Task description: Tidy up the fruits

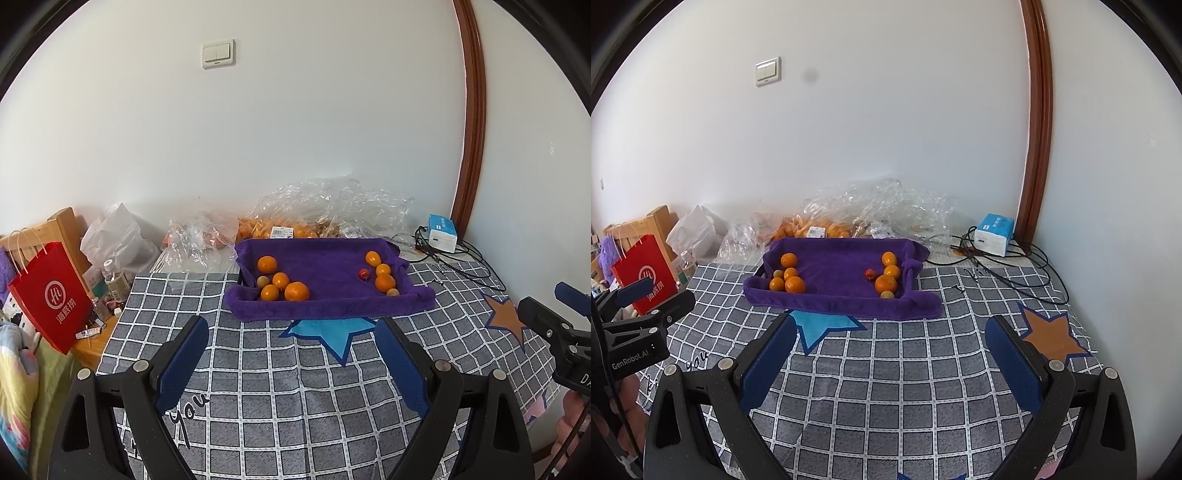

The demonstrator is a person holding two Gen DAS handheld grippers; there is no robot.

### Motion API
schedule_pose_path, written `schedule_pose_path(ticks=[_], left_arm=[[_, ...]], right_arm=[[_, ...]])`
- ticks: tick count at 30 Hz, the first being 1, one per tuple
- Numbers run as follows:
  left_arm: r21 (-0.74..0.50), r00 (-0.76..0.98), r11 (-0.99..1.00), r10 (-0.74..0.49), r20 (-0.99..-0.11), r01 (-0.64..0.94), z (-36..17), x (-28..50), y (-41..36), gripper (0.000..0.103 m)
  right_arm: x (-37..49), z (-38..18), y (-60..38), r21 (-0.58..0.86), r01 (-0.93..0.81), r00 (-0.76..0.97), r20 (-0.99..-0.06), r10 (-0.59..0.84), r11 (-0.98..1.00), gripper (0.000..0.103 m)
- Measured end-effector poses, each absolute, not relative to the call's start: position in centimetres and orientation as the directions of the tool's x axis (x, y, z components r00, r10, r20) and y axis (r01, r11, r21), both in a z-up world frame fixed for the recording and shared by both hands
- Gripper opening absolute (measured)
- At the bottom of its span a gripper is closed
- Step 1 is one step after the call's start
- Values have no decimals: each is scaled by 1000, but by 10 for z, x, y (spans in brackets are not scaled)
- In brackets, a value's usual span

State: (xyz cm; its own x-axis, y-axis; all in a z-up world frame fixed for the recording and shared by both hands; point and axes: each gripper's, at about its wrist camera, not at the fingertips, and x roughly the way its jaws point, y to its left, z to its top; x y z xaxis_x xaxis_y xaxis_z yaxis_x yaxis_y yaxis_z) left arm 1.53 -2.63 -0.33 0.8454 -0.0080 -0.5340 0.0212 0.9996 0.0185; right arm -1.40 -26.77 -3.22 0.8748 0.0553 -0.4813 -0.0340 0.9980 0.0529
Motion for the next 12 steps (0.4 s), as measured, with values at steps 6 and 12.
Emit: schedule_pose_path(ticks=[6, 12], left_arm=[[16, 851, 999, -15, -525, 28, -3, 17, -26, 91], [17, 855, 999, -20, -518, 33, -6, 21, -24, 92]], right_arm=[[-14, -32, -266, 46, -36, 879, -474, 54, 998, 101], [-8, -35, -263, 47, -44, 876, -478, 61, 998, 101]])
